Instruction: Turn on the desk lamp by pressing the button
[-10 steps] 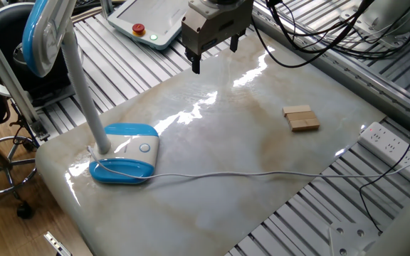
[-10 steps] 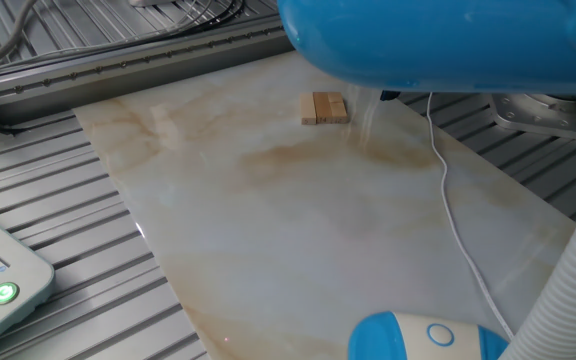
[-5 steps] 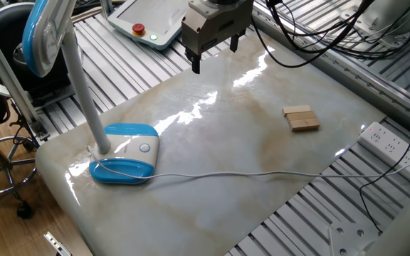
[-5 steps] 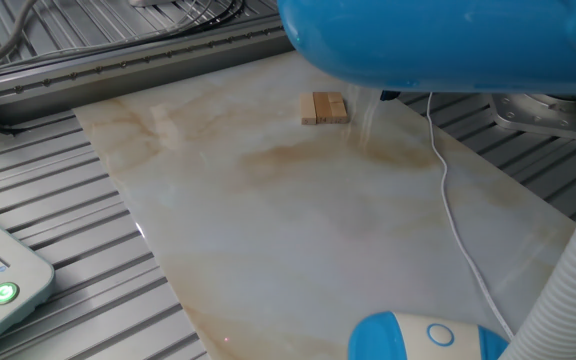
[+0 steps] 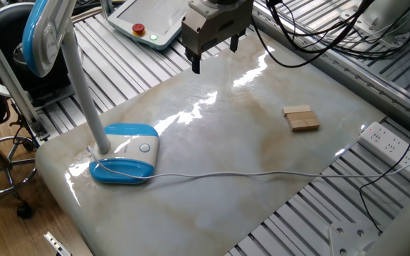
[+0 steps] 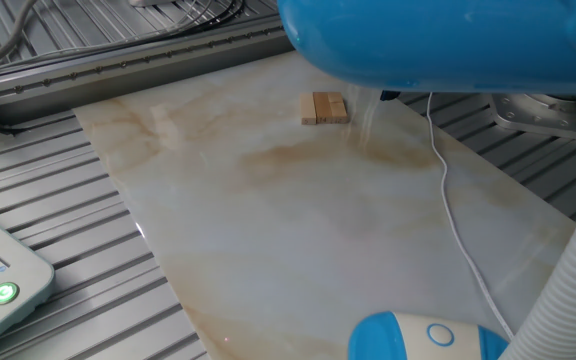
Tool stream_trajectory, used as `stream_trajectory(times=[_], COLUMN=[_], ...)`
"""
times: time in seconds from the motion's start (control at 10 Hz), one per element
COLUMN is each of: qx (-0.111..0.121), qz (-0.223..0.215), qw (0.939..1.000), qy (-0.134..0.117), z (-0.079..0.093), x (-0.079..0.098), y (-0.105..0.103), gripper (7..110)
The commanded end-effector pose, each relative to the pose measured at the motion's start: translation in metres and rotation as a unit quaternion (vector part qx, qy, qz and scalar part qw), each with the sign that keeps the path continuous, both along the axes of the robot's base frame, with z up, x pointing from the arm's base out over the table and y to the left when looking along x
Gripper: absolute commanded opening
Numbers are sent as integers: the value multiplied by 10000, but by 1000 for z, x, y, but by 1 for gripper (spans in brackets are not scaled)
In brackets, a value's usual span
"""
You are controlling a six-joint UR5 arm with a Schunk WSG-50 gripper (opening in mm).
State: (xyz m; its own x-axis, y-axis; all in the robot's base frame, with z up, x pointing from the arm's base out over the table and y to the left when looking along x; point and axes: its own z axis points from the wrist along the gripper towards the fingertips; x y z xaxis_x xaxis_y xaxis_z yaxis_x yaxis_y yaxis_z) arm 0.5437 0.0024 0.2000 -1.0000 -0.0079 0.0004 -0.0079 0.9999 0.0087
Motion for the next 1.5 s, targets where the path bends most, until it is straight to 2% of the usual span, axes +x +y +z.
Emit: stream_trajectory(times=[0.0, 0.1, 0.2, 0.6, 0.7, 0.8, 0.9, 1.0, 1.2, 1.4], qx=[624, 585, 585, 568, 613, 784, 812, 771, 400, 353], qz=[-1811, -1811, -1811, -1802, -1870, -2072, -2034, -1965, -1618, -1406], qw=[9815, 9817, 9817, 9820, 9804, 9751, 9757, 9775, 9859, 9893], qy=[-49, -48, -48, -36, -24, 33, 44, 53, 167, 182], z=[2, 2, 2, 1, 2, 1, 0, 0, -5, -7], x=[9, 9, 9, 8, 8, 8, 9, 9, 2, 1], y=[32, 31, 31, 30, 32, 41, 43, 41, 27, 25], gripper=[109, 109, 7, 7, 7, 7, 7, 7, 7, 7])
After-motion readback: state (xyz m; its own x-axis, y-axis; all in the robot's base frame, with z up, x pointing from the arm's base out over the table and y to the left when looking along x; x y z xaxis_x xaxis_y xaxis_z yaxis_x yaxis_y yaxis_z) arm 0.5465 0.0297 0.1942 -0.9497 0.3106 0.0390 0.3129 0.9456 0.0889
